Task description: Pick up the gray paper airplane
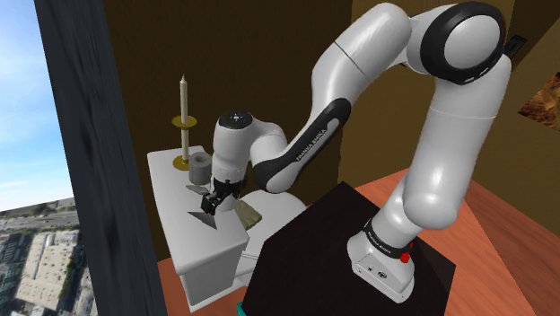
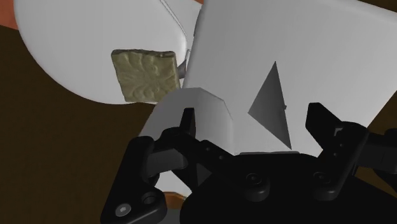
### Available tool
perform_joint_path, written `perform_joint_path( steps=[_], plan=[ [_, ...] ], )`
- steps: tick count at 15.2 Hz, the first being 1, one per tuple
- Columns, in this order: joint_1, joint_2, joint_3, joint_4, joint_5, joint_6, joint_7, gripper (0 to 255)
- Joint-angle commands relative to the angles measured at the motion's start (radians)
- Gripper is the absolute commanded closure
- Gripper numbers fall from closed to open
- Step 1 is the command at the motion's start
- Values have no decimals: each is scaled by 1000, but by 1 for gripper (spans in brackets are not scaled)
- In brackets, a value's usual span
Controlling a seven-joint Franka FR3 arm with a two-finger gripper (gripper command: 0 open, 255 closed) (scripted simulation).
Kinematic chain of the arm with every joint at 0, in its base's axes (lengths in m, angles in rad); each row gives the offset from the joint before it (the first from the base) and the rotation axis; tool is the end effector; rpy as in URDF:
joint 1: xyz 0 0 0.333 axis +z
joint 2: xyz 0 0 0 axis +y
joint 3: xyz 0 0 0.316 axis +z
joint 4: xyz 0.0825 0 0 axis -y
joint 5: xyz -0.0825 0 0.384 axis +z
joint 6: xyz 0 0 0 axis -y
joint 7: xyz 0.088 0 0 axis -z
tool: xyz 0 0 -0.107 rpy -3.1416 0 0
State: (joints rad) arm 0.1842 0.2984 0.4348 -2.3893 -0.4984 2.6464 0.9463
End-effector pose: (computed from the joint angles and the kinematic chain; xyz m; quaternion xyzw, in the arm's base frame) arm 0.3946 0.3059 0.2055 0.9973 0.0478 0.0431 0.0351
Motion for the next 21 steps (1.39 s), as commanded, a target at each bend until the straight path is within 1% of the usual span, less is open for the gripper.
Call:
perform_joint_path(
  steps=[1, 2, 3, 10, 12, 13, 17, 21],
  plan=[
    [60, 87, -43, 59, -89, 18, 91, 0],
    [87, 126, -63, 92, -119, 22, 122, 0],
    [106, 151, -77, 114, -135, 25, 139, 0],
    [156, 244, -142, 147, -216, 81, 208, 0],
    [160, 252, -148, 150, -223, 86, 213, 0],
    [160, 252, -148, 150, -222, 86, 213, 255],
    [166, 259, -155, 151, -230, 92, 222, 255],
    [159, 259, -165, 139, -240, 106, 218, 255]
  ],
)
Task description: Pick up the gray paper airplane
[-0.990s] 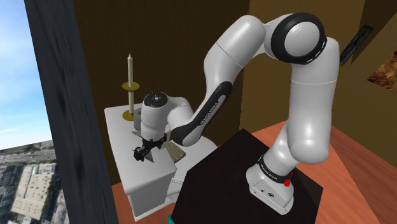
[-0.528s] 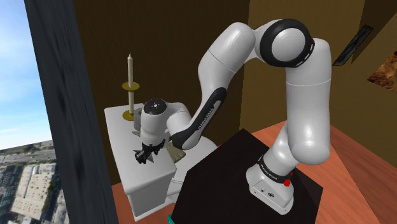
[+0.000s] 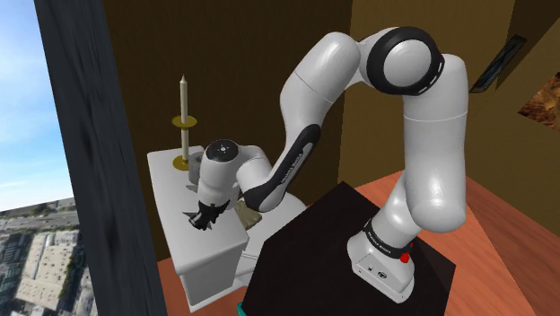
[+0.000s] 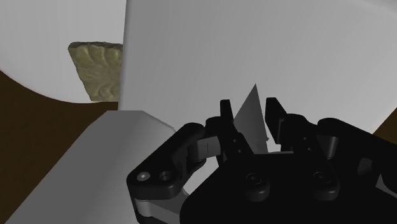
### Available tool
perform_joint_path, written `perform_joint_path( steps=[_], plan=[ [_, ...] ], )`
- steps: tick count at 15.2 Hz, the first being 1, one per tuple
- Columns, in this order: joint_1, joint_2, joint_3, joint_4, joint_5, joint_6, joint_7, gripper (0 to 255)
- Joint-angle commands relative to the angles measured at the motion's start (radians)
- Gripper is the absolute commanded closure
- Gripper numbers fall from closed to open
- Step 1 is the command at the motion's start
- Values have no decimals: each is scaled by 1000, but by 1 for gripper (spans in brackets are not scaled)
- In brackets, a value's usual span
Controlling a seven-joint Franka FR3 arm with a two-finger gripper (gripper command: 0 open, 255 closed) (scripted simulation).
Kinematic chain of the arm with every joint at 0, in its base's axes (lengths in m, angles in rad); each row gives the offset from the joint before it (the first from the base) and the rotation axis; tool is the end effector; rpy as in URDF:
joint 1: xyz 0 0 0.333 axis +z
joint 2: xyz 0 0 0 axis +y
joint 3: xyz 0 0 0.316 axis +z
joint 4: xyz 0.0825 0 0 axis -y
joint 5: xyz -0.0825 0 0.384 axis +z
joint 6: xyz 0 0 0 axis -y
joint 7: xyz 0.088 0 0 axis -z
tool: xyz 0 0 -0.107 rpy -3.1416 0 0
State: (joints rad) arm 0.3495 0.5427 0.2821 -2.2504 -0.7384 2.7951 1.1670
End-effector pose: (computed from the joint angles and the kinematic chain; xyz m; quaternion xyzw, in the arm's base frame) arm 0.4000 0.3425 0.1331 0.9961 0.0569 0.0663 0.0114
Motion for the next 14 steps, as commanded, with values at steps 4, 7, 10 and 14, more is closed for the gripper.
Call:
perform_joint_path(
  steps=[4, 7, 10, 14],
  plan=[
    [-23, -33, 30, -5, 54, -86, -38, 255],
    [-45, -73, 58, -19, 88, -110, -67, 255],
    [-66, -113, 86, -31, 125, -135, -98, 255],
    [-93, -165, 123, -44, 177, -169, -140, 255]
  ],
)
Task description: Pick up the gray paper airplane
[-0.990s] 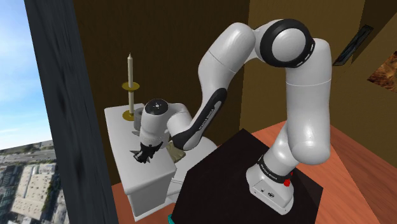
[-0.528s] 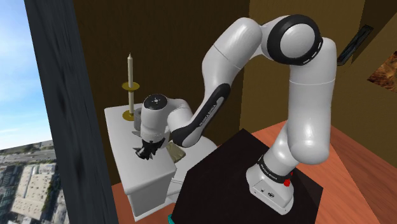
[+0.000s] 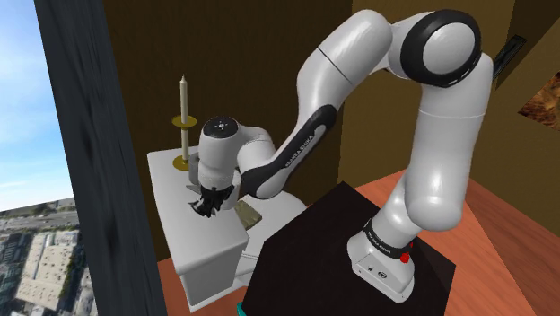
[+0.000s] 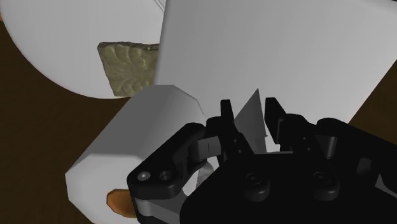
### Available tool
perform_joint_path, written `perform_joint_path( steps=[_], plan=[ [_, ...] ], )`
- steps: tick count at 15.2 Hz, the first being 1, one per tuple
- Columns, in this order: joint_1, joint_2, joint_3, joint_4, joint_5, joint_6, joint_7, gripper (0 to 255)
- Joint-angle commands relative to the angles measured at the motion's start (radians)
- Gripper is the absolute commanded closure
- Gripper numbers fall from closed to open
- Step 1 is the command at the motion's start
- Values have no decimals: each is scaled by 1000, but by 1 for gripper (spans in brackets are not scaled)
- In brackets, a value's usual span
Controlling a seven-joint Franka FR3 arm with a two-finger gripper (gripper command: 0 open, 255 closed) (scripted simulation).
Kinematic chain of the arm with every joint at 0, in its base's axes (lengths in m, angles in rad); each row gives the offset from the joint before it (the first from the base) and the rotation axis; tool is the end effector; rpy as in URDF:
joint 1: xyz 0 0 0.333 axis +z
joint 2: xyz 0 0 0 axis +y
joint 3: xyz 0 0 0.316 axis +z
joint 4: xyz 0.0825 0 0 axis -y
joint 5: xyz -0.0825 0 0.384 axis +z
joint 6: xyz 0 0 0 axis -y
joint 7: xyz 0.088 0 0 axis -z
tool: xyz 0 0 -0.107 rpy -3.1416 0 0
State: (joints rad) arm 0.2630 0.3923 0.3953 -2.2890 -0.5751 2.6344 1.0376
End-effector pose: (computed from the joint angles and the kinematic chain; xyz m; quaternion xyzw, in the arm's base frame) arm 0.4034 0.3379 0.1913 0.9967 0.0490 0.0537 0.0364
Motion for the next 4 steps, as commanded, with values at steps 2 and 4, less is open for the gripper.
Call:
perform_joint_path(
  steps=[2, 4],
  plan=[
    [-19, -40, 27, -10, 41, -26, -32, 255],
    [-20, -42, 28, -11, 43, -27, -33, 255]
  ],
)
